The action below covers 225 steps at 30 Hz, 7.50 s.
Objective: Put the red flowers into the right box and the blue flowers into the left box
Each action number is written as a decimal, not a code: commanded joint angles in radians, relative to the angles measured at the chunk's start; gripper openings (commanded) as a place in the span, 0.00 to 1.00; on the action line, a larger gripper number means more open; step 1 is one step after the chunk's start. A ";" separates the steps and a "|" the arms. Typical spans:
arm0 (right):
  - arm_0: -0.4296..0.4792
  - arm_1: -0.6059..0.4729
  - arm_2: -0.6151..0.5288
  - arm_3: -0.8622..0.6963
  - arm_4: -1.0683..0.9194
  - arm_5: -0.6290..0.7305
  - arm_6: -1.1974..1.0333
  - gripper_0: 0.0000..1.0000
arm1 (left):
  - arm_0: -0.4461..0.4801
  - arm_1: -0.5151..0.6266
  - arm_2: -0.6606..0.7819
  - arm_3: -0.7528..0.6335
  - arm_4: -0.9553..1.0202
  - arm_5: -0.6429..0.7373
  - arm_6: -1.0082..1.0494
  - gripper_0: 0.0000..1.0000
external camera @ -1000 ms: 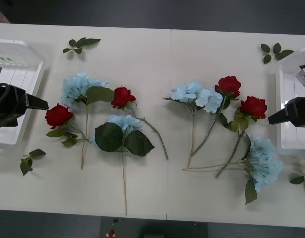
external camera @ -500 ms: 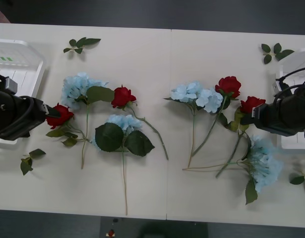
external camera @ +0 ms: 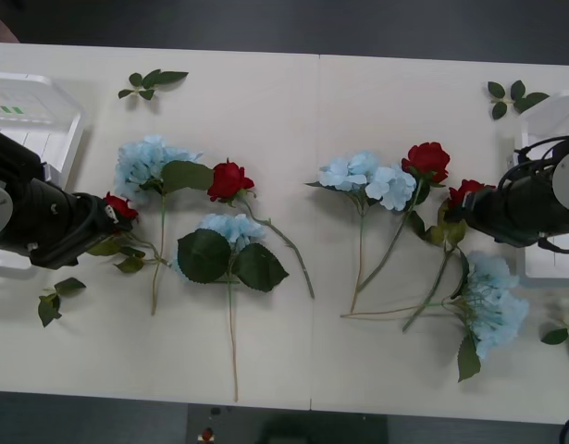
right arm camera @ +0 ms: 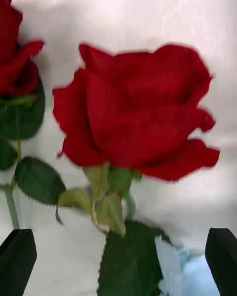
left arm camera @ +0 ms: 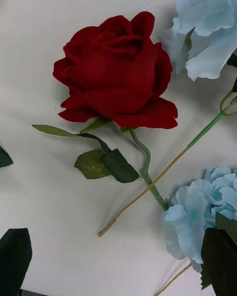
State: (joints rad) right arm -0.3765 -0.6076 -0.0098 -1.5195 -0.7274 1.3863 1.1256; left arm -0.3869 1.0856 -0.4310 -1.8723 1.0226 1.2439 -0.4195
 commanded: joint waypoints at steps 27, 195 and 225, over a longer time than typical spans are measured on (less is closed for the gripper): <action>-0.039 0.012 0.099 0.125 0.117 -0.133 0.051 1.00 | -0.283 -0.171 -0.270 0.391 -0.102 -0.032 0.042 1.00; -0.389 0.127 -0.391 -0.062 -0.820 0.436 0.582 1.00 | -0.431 -0.668 0.001 -0.186 -0.543 -0.498 -0.067 0.00; -0.410 0.169 -0.309 -0.034 -0.851 0.392 0.511 0.00 | -0.431 -0.668 0.001 -0.186 -0.543 -0.498 -0.067 0.00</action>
State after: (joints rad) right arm -0.7463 -0.4372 -0.3117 -1.5390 -1.5759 1.7861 1.6833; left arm -0.7797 0.4105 -0.4375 -2.0429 0.4892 0.7590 -0.4931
